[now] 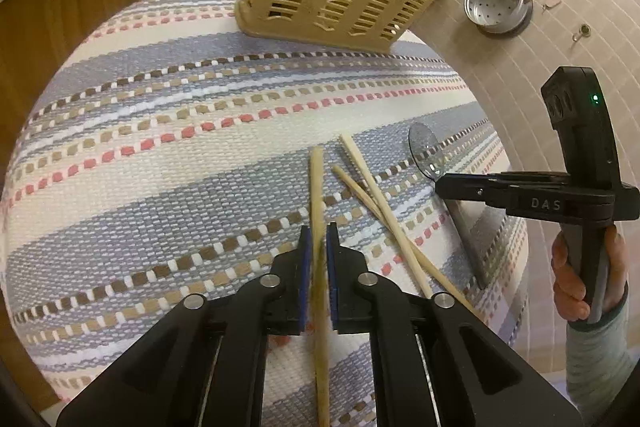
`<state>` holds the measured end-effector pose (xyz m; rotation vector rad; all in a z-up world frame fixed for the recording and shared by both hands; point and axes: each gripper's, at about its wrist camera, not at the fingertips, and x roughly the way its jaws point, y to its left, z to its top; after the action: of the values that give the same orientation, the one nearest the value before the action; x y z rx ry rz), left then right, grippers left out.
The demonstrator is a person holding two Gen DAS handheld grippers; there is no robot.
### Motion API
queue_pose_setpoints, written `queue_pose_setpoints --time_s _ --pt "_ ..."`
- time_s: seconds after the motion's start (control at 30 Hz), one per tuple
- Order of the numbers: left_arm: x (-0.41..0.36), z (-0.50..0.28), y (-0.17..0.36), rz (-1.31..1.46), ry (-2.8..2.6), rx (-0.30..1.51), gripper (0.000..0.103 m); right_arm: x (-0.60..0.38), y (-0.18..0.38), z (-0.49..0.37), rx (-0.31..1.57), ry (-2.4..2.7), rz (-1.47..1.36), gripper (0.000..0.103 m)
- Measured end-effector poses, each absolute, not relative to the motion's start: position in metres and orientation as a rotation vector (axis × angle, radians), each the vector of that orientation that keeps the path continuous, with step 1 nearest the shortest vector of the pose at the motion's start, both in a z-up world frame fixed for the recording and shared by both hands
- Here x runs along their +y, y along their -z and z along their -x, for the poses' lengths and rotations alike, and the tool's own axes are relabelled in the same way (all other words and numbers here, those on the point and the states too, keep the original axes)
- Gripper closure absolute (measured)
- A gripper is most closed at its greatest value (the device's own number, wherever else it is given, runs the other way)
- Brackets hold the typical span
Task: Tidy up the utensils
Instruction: 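Grasp a wooden chopstick with the left tool while the right tool grasps the clear spoon, then lift both items over the beige basket and open both tools to drop them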
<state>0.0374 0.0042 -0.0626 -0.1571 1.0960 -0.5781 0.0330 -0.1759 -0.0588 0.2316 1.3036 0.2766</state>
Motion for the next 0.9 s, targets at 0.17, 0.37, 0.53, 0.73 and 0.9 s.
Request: queue_pose_setpoints --time_s 0.17,0.37,0.53,0.73,0.9 --pt "-0.020 -0.043 0.059 0.045 0.535 1.114 0.083 -0.177 0.049 -0.033 1.283 -0.270 -0.195 0.070" --pt "-0.049 -0.054 0.055 -0.102 0.486 1.145 0.083 -0.158 0.053 -0.038 1.318 -0.255 -0.087 0.070" --pt "-0.067 -0.054 0.057 -0.215 0.454 1.151 0.090 -0.136 0.053 -0.036 1.307 -0.190 0.076 0.091" --pt "-0.072 -0.053 0.059 -0.249 0.407 1.108 0.099 -0.143 0.049 -0.029 1.270 -0.215 0.058 0.093" --pt "-0.047 -0.047 0.039 -0.047 0.468 0.962 0.099 -0.153 0.030 -0.020 1.168 -0.269 0.006 0.093"
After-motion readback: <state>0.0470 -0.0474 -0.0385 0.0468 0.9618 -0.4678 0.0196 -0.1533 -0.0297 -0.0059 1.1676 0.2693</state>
